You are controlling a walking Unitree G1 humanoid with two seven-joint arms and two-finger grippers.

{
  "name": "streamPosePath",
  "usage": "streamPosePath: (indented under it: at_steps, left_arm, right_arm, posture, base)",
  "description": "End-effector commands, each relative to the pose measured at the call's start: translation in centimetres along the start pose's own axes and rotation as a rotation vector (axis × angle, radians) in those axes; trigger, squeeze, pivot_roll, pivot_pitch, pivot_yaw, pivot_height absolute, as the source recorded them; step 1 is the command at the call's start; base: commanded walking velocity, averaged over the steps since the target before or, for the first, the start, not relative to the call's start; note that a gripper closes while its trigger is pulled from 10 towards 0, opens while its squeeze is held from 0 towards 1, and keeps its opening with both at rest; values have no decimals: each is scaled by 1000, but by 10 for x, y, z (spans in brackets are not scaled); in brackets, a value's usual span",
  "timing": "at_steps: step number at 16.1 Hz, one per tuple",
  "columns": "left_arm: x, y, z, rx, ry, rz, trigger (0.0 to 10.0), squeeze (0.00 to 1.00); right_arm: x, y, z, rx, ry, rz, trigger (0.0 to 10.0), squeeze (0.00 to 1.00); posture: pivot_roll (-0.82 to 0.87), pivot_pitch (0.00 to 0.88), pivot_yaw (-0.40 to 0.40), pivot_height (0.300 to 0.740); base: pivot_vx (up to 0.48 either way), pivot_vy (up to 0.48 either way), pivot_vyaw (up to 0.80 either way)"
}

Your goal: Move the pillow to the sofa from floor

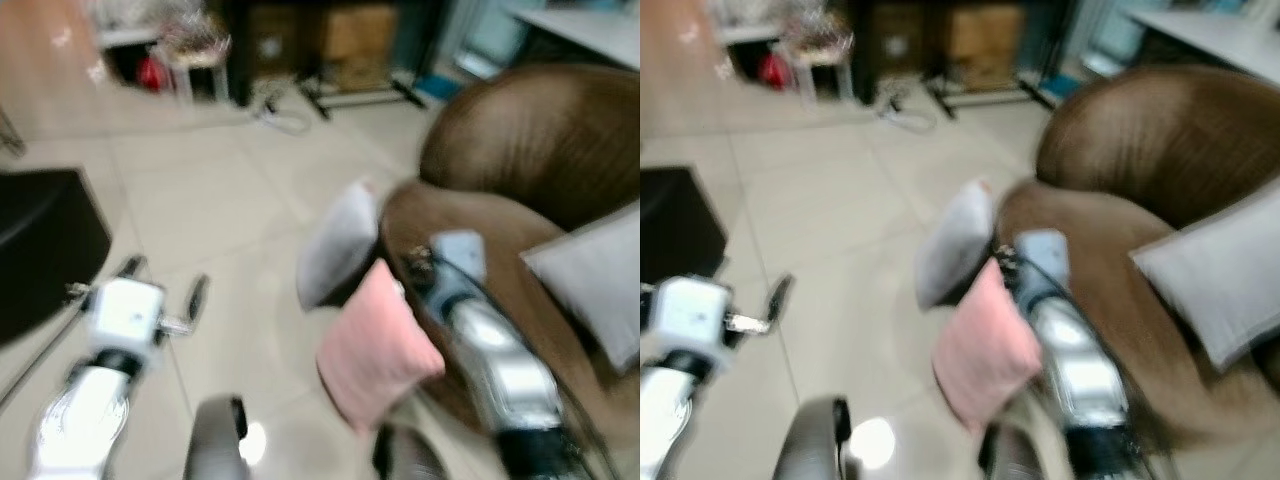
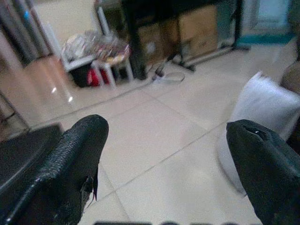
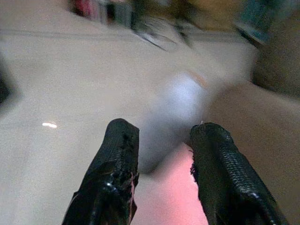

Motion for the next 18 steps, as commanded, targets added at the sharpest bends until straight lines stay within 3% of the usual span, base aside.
streamPosePath:
  at_steps: [1, 10, 18]
  left_arm:
    - [4, 2, -13, -37, -8, -18, 10000, 0]
    - [3, 2, -12, -35, 9, -20, 10000, 0]
    - [-6, 9, -18, -58, 26, 16, 10000, 0]
  right_arm:
    - [-16, -6, -20, -51, -2, 48, 10000, 0]
    - [-16, -3, -18, -25, -8, 52, 10000, 0]
    - [-20, -2, -24, -46, 8, 64, 10000, 0]
  posture:
    - [-34, 0, -119, 565]
    - [-27, 0, -131, 565]
    - [-43, 0, -119, 500]
  base:
    - [401, 0, 0]
    - [355, 0, 0]
    - [0, 0, 0]
Point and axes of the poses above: a point about 5 cm out from each wrist's last joint towards the gripper, its own y axis pointing out of the wrist towards the gripper, its own x axis along the axis of the wrist's last joint, z = x × y, the point moved 6 cm from there along y, pointing out of the wrist towards the gripper, and after that the axes turned 14 degrees about -y, right-handed, at the moved point
